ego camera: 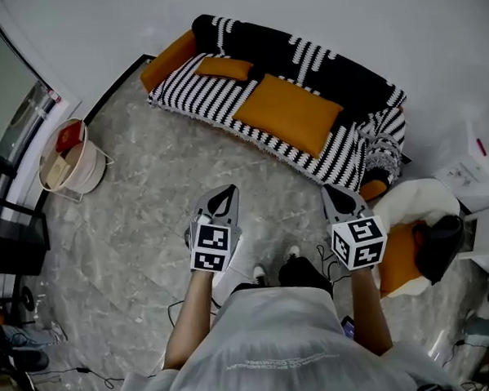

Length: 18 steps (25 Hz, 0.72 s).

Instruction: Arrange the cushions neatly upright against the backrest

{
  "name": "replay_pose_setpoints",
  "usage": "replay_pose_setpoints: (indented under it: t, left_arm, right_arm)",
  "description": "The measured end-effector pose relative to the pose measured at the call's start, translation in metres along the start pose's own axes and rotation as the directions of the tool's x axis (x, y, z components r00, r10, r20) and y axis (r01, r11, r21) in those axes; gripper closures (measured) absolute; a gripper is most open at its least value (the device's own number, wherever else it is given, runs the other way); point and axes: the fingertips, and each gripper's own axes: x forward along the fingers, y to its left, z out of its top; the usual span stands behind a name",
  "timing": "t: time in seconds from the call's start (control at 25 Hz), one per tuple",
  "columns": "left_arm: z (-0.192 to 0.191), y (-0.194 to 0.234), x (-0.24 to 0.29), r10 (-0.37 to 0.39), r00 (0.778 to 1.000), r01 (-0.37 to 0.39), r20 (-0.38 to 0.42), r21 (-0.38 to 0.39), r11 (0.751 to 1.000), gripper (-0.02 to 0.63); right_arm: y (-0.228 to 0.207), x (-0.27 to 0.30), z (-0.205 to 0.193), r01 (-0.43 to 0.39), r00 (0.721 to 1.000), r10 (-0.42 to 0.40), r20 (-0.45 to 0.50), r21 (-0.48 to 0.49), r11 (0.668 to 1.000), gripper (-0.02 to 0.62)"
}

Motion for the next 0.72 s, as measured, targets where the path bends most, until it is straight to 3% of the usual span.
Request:
replay_pose_setpoints:
  t: [0.4, 0.52, 0.6, 0.72]
  left_arm:
    - [0.004, 0.028, 0.071, -0.013, 0.999, 0.013, -0.039, 0.004, 1.0, 0.589]
    - [0.011, 0.043, 0.097, -0.011, 0.999, 0.012, -0.051, 0.006, 1.0, 0.589]
    - [0.019, 0.051, 0.119, -0.011, 0.998, 0.012, -0.061, 0.011, 1.0, 0.589]
    - [0.027, 0.059, 0.153, -0.013, 0.997, 0.015, -0.081, 0.019, 1.0, 0.589]
  right_arm:
    - [-0.046, 0.065, 0.006, -0.001, 0.999, 0.004, -0.037, 0.073, 0.997, 0.592]
    - [-0.062, 0.094, 0.019, -0.015, 0.999, 0.017, -0.04, 0.051, 0.999, 0.592]
    - [-0.077, 0.112, 0.032, -0.016, 1.0, 0.017, -0.017, 0.041, 0.999, 0.592]
    - [-0.102, 0.134, 0.051, -0.046, 0.998, 0.039, 0.059, 0.113, 0.993, 0.592]
